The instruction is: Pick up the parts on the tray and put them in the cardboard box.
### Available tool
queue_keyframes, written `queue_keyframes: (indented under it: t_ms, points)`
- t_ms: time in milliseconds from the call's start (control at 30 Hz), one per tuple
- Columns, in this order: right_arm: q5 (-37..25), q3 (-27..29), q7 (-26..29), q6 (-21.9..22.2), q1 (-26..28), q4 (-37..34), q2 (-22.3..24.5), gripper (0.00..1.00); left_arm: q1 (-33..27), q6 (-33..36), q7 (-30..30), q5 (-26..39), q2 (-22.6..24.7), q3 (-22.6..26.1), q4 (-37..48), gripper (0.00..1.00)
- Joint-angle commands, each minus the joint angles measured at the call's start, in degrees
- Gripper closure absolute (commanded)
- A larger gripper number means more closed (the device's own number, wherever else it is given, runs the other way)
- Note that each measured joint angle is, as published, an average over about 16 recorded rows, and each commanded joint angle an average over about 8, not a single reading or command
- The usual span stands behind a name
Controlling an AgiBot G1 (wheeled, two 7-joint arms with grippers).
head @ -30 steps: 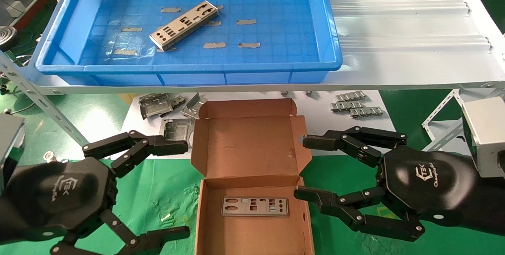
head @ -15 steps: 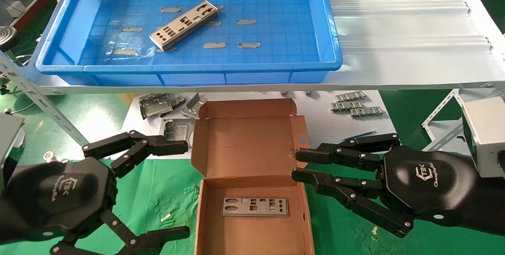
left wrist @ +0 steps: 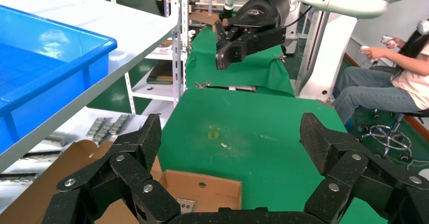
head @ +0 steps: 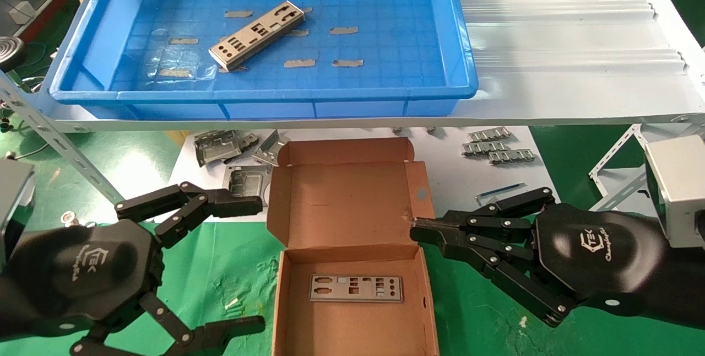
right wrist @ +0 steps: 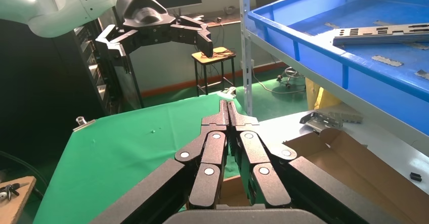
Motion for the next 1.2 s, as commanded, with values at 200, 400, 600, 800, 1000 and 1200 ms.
queue_keyframes:
  t_ms: [200, 400, 600, 800, 1000, 1200]
  points:
    - [0.0, 0.0, 0.0, 0.0, 0.0, 0.0, 0.0, 1.0, 0.0, 0.0, 0.0, 0.0, 0.0, 0.0, 0.0, 0.0]
    - [0.0, 0.0, 0.0, 0.0, 0.0, 0.0, 0.0, 1.0, -0.2, 0.0, 0.0, 0.0, 0.0, 0.0, -0.1, 0.0]
    - [0.0, 0.0, 0.0, 0.0, 0.0, 0.0, 0.0, 1.0, -4.9, -1.4, -0.6, 2.9, 1.5, 0.8, -0.3, 0.0]
    - [0.0, 0.0, 0.0, 0.0, 0.0, 0.0, 0.0, 1.0, -15.3, -4.2, -0.7, 10.2, 5.8, 3.0, 3.2, 0.0]
    - [0.0, 0.0, 0.0, 0.0, 0.0, 0.0, 0.0, 1.0, -26.2, -6.8, 0.1, 17.7, 11.9, 6.1, 13.0, 0.0]
    - [0.0, 0.0, 0.0, 0.0, 0.0, 0.0, 0.0, 1.0, -34.9, -9.5, 1.5, 24.1, 18.0, 9.0, 25.7, 0.0]
